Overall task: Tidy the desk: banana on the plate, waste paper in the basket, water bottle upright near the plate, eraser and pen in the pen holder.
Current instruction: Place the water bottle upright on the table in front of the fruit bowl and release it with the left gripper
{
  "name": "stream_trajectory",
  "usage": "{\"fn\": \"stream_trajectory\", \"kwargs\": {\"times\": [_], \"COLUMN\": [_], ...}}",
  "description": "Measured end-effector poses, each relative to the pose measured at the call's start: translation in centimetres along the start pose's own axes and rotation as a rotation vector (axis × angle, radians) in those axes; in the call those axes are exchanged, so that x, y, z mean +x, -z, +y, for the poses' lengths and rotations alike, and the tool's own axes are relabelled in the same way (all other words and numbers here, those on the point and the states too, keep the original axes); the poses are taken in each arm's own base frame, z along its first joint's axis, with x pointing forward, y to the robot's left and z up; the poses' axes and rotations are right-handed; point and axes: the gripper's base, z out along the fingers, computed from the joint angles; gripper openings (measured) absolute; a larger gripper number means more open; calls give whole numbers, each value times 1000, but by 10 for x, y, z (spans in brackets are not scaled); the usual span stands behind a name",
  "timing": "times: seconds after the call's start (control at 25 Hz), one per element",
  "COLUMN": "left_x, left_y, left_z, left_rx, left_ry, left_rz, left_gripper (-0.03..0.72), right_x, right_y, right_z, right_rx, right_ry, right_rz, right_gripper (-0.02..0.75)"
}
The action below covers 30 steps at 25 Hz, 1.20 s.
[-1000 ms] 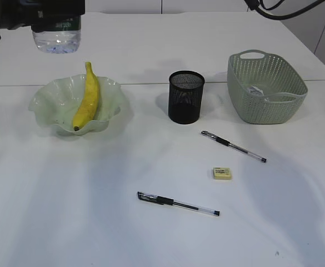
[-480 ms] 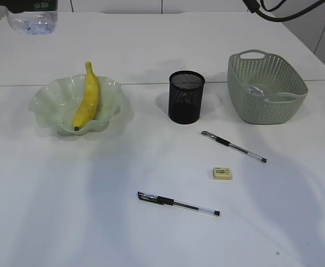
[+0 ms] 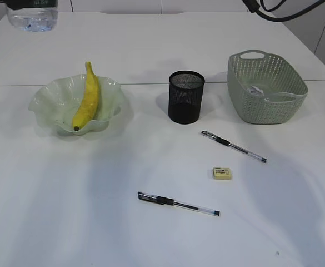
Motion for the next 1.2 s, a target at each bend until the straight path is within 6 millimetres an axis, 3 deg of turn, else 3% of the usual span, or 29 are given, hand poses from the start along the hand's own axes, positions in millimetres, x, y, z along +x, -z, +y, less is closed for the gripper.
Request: {"fn": "stream_trajectory", "kwargs": {"times": [0.4, 0.76, 1.2], "left_x": [0, 2, 5], "left_y": [0, 0, 2], "left_z": [3, 8, 18], "left_rx": [-31, -92, -198], "left_ry": [16, 17, -71], "left_rz": [-1, 21, 64], "left_gripper": [380, 379, 379], "right_x": [2, 15, 18], "right_y": [0, 3, 4], "right_z": [-2, -16, -20], "right_rx": [22, 160, 194], "right_ry": [37, 176, 225], "right_rz": [23, 178, 224], "right_gripper": [587, 587, 587]}}
